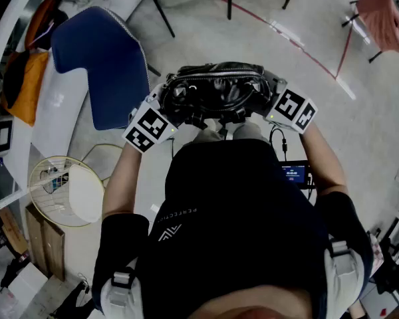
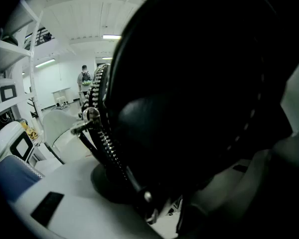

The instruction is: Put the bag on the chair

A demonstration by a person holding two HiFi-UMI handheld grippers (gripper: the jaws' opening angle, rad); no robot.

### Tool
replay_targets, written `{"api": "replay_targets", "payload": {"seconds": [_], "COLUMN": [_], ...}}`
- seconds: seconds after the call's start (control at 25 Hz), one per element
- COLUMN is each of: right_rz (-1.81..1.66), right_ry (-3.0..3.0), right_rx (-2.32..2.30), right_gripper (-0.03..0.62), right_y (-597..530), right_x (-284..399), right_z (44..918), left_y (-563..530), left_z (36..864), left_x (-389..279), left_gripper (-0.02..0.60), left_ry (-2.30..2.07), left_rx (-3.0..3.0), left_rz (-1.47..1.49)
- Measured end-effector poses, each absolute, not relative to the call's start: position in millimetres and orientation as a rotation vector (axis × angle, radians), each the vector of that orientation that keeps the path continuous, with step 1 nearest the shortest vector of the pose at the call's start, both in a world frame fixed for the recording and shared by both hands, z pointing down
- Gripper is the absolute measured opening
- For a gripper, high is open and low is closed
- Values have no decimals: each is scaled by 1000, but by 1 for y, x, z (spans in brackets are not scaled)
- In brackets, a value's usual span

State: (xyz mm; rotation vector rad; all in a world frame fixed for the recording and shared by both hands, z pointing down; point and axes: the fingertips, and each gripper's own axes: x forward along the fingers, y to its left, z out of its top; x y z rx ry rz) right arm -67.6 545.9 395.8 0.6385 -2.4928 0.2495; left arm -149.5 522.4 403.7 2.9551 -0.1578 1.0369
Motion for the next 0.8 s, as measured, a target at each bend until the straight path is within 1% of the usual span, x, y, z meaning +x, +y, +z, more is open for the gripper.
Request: {"api": "replay_targets", "payload": {"seconds": [0.8], "right_rz": [284], "right_ry": [-2475], "right_rx": [627], "right_gripper": [204], "right_y": [543], "right_x": [-85], "right_z": [399], "left_y": [521], "left_z": [410], "left_x": [-167], "left_gripper": [230], "left_ry": [-143], "left_rx": [2945], "left_rz": [1009]}}
